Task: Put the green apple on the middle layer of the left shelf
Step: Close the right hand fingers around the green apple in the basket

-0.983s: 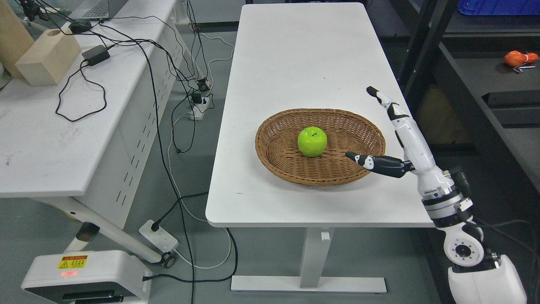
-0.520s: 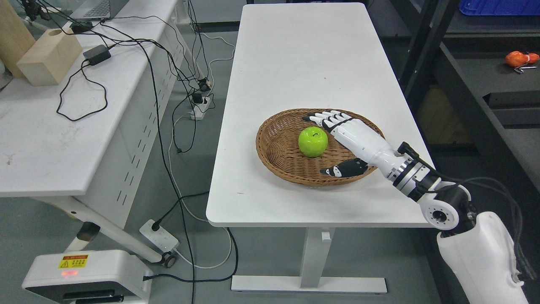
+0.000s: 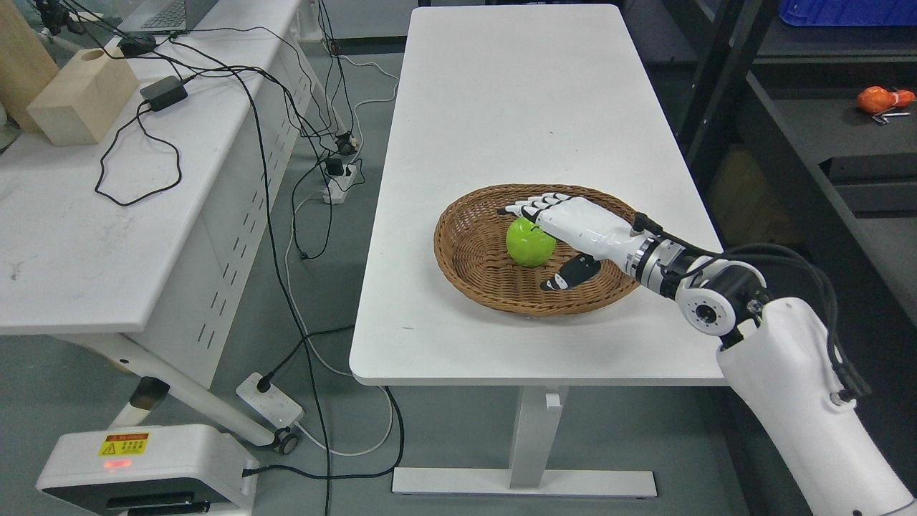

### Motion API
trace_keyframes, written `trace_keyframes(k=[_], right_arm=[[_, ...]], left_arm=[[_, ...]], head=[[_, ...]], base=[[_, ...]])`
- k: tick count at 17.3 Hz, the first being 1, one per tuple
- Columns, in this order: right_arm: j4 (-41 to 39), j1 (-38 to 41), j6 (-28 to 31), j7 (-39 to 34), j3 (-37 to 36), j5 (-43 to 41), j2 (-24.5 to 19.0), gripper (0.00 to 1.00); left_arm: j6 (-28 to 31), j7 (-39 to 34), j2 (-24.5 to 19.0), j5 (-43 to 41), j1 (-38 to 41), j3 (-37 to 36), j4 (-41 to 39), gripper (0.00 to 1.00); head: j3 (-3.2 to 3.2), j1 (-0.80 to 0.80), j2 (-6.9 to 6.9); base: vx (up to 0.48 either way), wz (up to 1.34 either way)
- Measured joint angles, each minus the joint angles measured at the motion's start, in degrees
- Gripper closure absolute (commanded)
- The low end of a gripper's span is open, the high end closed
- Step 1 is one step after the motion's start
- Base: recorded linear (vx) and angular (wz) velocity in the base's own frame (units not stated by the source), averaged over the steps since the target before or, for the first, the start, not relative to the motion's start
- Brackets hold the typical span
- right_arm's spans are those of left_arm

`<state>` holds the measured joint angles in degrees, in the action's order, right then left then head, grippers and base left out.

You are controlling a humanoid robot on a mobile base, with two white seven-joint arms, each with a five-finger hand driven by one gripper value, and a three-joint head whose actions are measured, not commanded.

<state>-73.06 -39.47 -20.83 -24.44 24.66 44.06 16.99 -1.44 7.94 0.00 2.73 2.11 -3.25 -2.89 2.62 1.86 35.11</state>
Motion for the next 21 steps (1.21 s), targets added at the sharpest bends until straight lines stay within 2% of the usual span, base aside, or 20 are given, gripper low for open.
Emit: trace_keyframes(k=[8, 15, 16, 17, 19, 21], right_arm=[[13.2, -8.8, 1.3, -0.4, 6.4, 2.6, -2.9, 0.00], [23.1, -14.1, 2.4, -0.5, 9.1, 3.4, -5.7, 0.00], [24.3, -14.7, 2.6, -0.5, 9.4, 3.4, -6.0, 0.02], [25.5, -15.2, 2.7, -0.5, 9.6, 3.4, -6.3, 0.11], [27.5, -15.9, 2.9, 0.0, 10.0, 3.5, -6.8, 0.19], [29.0, -16.4, 3.0, 0.3, 10.3, 3.5, -7.3, 0.23]], left_arm=[[0.0, 0.0, 0.0, 0.0, 0.0, 0.0, 0.0, 0.00], [0.0, 0.0, 0.0, 0.0, 0.0, 0.0, 0.0, 0.00], [0.0, 0.0, 0.0, 0.0, 0.0, 0.0, 0.0, 0.00], [0.0, 0.0, 0.0, 0.0, 0.0, 0.0, 0.0, 0.00], [0.0, 0.0, 0.0, 0.0, 0.0, 0.0, 0.0, 0.00], [0.0, 0.0, 0.0, 0.0, 0.0, 0.0, 0.0, 0.00]], head=[[0.00, 0.00, 0.00], [0.00, 0.00, 0.00], [0.00, 0.00, 0.00], [0.00, 0.00, 0.00], [0.00, 0.00, 0.00], [0.00, 0.00, 0.00]], base=[[0.000, 0.00], [0.000, 0.00], [0.000, 0.00], [0.000, 0.00], [0.000, 0.00], [0.000, 0.00]])
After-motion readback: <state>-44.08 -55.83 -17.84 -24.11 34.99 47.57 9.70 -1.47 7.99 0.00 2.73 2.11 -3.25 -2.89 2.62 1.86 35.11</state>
